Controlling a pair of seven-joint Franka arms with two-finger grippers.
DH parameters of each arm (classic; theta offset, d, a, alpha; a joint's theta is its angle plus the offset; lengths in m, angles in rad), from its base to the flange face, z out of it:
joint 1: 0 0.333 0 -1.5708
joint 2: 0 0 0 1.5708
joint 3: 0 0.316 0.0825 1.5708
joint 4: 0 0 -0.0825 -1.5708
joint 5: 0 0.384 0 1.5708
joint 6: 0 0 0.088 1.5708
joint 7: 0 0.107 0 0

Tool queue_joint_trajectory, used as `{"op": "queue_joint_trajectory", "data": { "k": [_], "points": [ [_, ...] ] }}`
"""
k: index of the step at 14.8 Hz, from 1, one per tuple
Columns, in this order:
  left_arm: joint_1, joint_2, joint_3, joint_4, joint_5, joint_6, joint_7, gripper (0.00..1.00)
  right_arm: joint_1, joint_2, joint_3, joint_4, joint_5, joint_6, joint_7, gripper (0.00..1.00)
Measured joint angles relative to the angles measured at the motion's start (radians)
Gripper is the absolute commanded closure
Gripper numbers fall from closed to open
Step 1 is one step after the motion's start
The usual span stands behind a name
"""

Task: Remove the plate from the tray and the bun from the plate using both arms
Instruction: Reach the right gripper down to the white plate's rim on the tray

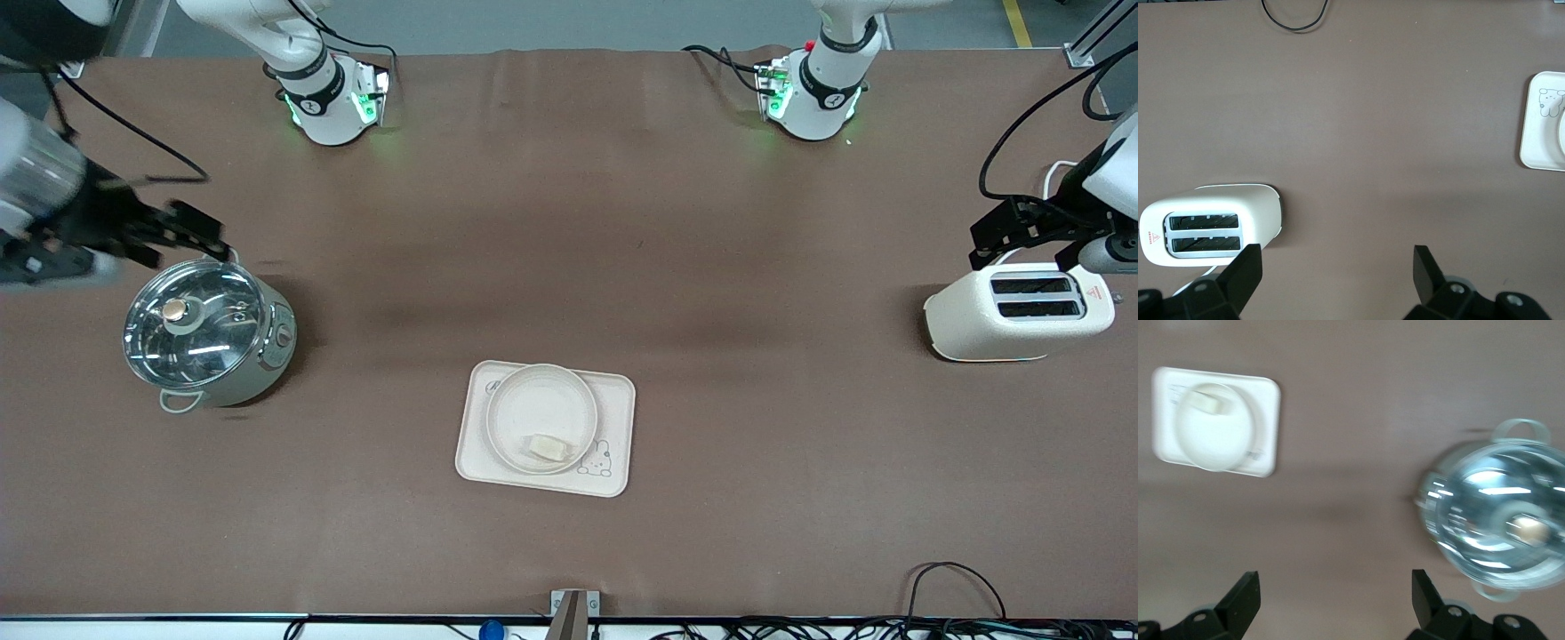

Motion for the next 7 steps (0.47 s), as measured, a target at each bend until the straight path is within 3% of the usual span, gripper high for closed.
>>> {"op": "queue_joint_trajectory", "data": {
  "k": [2, 7],
  "points": [
    [0.0, 0.0, 0.0, 0.0, 0.0, 0.0, 0.0, 0.0, 0.024, 0.098, 0.0, -0.003, 0.078, 0.106, -0.001, 0.0],
    [0.001, 0.002, 0.0, 0.0, 0.0, -0.001, 0.0, 0.0, 0.173, 0.339, 0.002, -0.007, 0.136, 0.378, 0.065, 0.0]
  ]
}}
